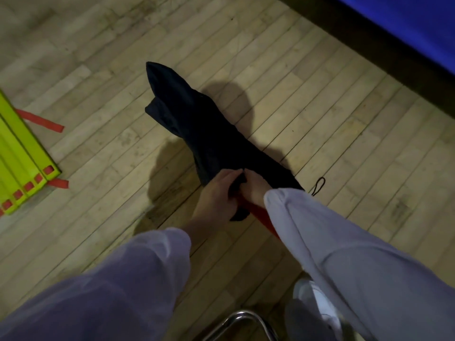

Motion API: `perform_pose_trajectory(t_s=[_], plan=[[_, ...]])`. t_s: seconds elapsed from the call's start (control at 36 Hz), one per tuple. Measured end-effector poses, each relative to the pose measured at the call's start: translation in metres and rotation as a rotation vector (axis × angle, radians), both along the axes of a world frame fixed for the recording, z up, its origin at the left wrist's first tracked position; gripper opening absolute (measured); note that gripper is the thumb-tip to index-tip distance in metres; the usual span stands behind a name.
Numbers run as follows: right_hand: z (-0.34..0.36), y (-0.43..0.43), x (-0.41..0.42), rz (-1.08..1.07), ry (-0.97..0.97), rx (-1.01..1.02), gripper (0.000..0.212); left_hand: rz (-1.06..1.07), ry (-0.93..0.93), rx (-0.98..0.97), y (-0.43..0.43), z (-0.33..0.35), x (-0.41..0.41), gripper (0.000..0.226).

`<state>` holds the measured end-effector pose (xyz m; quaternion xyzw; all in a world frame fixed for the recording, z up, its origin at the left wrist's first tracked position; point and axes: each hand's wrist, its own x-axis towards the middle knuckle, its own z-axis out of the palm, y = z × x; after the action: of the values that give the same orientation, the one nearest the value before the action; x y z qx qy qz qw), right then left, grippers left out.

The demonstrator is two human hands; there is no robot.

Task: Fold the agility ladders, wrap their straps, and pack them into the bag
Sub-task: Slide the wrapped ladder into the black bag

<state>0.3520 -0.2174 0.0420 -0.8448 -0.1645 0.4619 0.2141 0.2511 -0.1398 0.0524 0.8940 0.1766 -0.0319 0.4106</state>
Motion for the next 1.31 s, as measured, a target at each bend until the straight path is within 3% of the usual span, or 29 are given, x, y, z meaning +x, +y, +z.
perform_pose_trajectory(t_s=[0.08, 0.17, 0.22, 0.25, 0.36, 0.47, 0.53, 0.58, 0.67, 0.75, 0.81, 0.92, 0.97, 1.14, 1.19, 1.31], plan=[[-0.008, 0.009, 0.020, -0.162, 0.113, 0.013, 0.031, 0.486, 0.005, -0.272, -0.022, 0.014, -0.015, 0.056], [-0.018, 0.023, 0.028, -0.378, 0.311, 0.077, 0.056, 0.872, 0.216, -0.762, -0.022, 0.017, -0.009, 0.039], [-0.027, 0.036, 0.030, -0.486, 0.399, 0.114, 0.056, 0.941, 0.363, -1.089, -0.018, 0.018, -0.004, 0.026], [-0.030, 0.041, 0.030, -0.504, 0.412, 0.115, 0.054, 0.907, 0.398, -1.137, -0.016, 0.016, -0.003, 0.024], [-0.048, 0.050, 0.037, -0.569, 0.512, 0.155, 0.052, 0.846, 0.404, -1.038, -0.005, 0.006, -0.005, 0.028], [-0.037, 0.047, 0.032, -0.665, 0.594, 0.268, 0.040, 0.931, 0.376, -1.000, 0.018, 0.005, 0.001, 0.012], [-0.028, 0.037, 0.026, -0.596, 0.601, 0.237, 0.036, 1.012, 0.335, -0.966, 0.035, 0.004, 0.008, 0.005], [-0.020, 0.029, 0.020, -0.532, 0.750, 0.224, 0.022, 1.088, 0.295, -0.937, 0.051, 0.003, 0.016, 0.010], [-0.006, 0.025, 0.012, -0.382, 0.801, 0.236, 0.027, 1.155, 0.266, -0.893, 0.063, -0.001, 0.025, 0.023], [0.002, 0.026, 0.009, -0.346, 0.849, 0.251, 0.024, 1.212, 0.271, -0.802, 0.069, 0.004, 0.030, 0.018], [0.002, 0.026, 0.008, -0.422, 0.847, 0.237, 0.023, 1.153, 0.294, -0.650, 0.071, 0.008, 0.025, 0.024], [0.002, 0.036, 0.012, -0.688, 0.747, 0.232, 0.033, 0.669, 0.269, -0.206, 0.053, 0.024, -0.003, 0.032], [0.006, 0.049, 0.015, -0.783, 0.721, 0.267, 0.024, 0.443, 0.209, -0.175, 0.038, 0.046, -0.021, 0.037], [0.033, 0.082, 0.009, -1.024, 0.761, 0.329, 0.024, 0.091, 0.235, -0.198, 0.030, 0.102, -0.049, 0.105], [0.036, 0.086, 0.005, -0.967, 0.731, 0.332, 0.041, -0.001, 0.243, -0.223, 0.035, 0.107, -0.052, 0.116], [0.042, 0.082, 0.004, -0.880, 0.710, 0.312, 0.029, -0.155, 0.272, -0.287, 0.040, 0.112, -0.058, 0.121]])
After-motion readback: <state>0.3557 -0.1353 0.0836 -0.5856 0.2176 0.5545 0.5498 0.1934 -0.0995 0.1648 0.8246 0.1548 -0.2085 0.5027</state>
